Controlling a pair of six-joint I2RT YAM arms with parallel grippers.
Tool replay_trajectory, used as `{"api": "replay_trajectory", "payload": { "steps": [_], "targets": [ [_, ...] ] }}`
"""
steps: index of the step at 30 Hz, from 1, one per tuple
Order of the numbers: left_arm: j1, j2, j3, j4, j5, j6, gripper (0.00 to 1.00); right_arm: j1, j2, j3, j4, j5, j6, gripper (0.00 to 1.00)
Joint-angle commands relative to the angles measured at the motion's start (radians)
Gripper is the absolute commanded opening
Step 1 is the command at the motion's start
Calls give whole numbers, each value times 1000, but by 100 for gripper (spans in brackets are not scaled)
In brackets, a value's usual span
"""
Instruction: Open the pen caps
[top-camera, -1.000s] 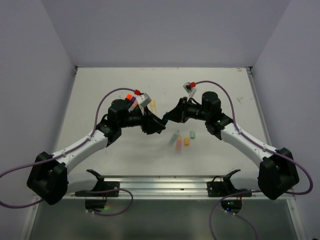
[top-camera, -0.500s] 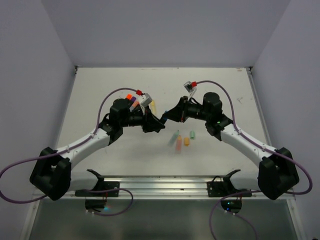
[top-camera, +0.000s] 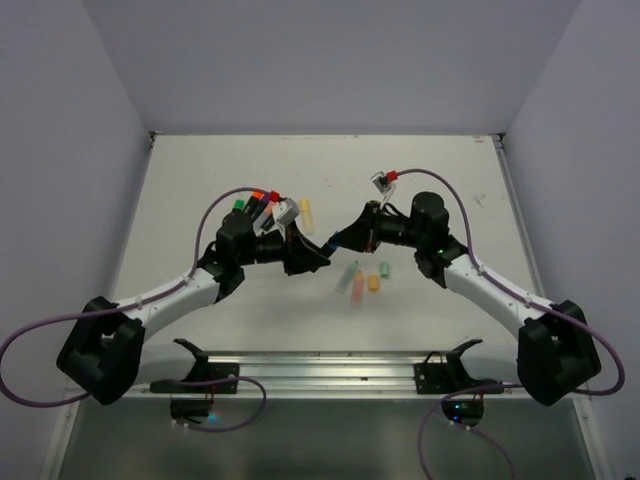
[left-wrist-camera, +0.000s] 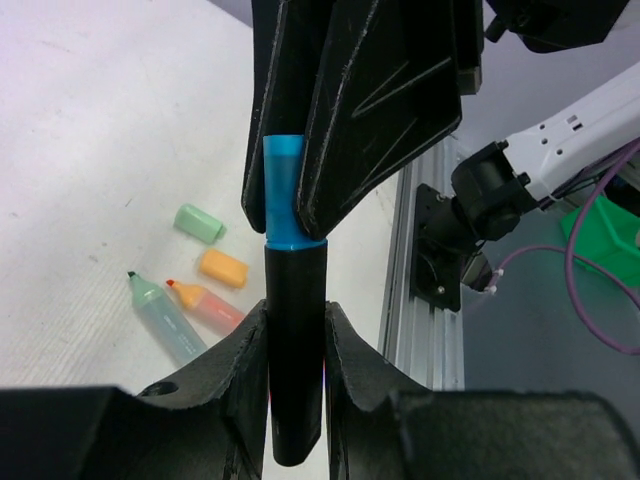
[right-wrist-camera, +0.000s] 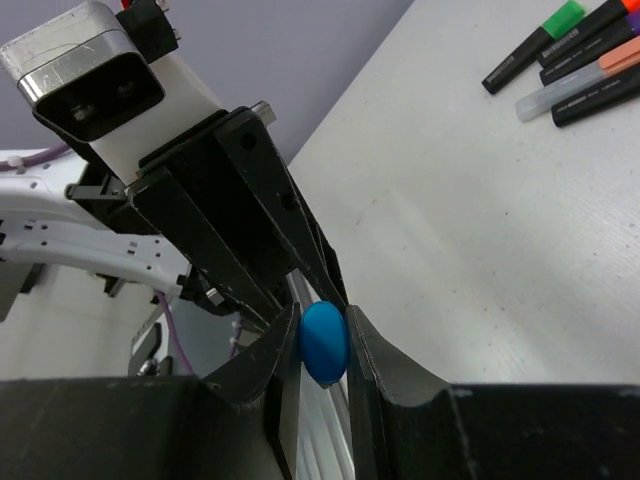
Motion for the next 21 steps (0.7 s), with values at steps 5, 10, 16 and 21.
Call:
{"api": "replay_trajectory", "payload": {
  "steps": [5, 10, 16, 21],
  "targets": [
    [1, -14, -112, -13, 59, -51, 0, -216, -74, 62, 195, 25, 65, 0],
    [-6, 3, -109, -11, 48, -60, 0, -236, -85, 105, 190, 36, 61, 0],
    [-5, 3, -66, -117, -169, -46, 0, -237, -91, 110, 8, 64, -31, 0],
    [-5, 38, -35, -177, -377, -94, 0, -236, -70, 127, -338, 177, -180, 0]
  ]
}}
